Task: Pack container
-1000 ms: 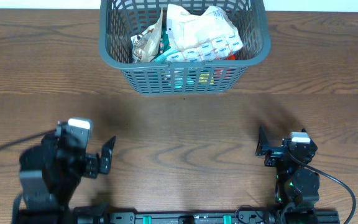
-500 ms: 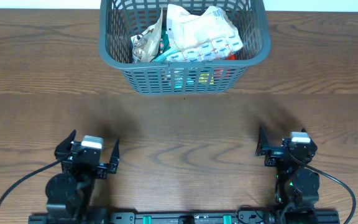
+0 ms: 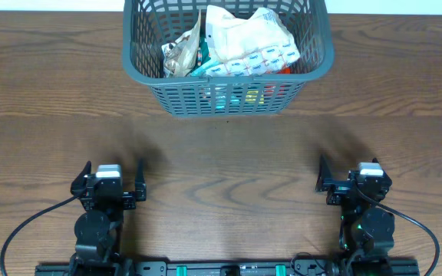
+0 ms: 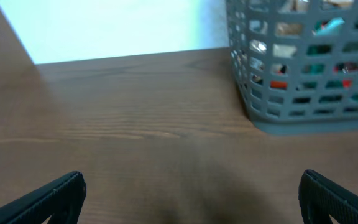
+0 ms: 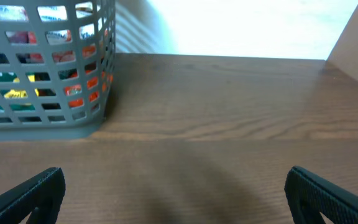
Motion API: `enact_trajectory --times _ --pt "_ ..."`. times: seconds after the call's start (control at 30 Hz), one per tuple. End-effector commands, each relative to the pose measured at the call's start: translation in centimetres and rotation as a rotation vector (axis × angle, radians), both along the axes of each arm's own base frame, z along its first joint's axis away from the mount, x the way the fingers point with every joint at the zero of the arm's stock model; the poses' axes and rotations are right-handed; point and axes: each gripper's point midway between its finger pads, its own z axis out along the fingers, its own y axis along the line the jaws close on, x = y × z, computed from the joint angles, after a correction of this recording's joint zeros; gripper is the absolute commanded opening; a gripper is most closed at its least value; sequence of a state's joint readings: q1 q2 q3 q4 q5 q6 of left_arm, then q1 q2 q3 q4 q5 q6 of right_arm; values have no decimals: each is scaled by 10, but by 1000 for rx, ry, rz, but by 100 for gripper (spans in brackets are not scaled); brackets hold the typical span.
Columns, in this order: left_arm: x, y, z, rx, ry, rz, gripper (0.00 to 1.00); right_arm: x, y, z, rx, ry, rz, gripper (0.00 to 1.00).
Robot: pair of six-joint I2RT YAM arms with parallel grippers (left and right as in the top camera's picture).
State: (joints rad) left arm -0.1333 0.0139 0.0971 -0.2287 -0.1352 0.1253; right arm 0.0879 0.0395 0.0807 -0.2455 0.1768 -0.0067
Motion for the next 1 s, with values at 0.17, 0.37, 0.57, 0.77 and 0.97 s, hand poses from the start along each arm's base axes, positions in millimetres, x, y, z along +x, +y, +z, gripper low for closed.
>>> enact_trajectory --times 0.17,0.37,0.57,0.77,0.97 --pt "0 1 -10 -191 5 53 99 -1 -5 0 15 -5 -26 99" --pt "0 -20 -12 -219 25 -62 99 -1 -5 0 15 -5 -26 99" --pt "-1 -22 -12 -222 27 -75 99 -1 -5 0 15 -5 -26 99" --pt "-1 -27 -12 -217 29 -95 99 -1 -5 0 15 -5 -26 99" --pt "-2 -36 -12 -199 33 -139 99 -1 -5 0 15 -5 -27 99"
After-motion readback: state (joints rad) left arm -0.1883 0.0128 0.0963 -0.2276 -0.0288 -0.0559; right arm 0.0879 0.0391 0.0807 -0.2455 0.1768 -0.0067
